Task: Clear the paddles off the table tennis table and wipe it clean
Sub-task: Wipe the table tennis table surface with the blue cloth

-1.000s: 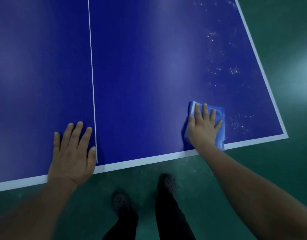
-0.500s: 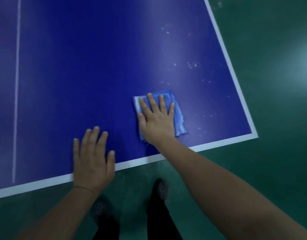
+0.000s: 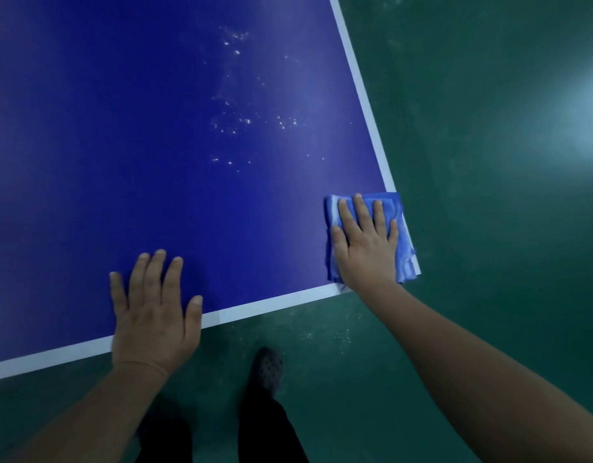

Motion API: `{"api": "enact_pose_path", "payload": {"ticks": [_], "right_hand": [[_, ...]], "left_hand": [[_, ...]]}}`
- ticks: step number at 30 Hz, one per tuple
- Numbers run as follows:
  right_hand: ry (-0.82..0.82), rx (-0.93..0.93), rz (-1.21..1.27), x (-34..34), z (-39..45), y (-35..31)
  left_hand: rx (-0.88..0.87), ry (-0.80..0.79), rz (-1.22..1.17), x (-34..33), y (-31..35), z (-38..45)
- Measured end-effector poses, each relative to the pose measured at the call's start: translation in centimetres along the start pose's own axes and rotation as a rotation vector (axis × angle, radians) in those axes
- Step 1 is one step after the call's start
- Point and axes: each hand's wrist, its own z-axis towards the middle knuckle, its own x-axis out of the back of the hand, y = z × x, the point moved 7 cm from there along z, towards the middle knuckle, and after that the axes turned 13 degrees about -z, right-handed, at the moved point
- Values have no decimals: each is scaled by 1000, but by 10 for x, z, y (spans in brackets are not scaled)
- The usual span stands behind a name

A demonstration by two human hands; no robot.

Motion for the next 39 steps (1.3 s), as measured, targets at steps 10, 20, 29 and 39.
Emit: {"api": "enact_pose_path", "payload": {"ticks": [10, 20, 29, 39], "right_hand": [[-23, -305, 96, 23, 97, 137], [415, 505, 64, 23, 2, -10], [337, 40, 157, 35, 32, 10], [327, 18, 133, 28, 30, 33]], "left_hand": [[-8, 2, -27, 2, 3, 1], [-10, 0, -19, 1, 3, 0], [-38, 32, -38, 1, 3, -1], [-45, 70, -107, 5, 3, -2]]}}
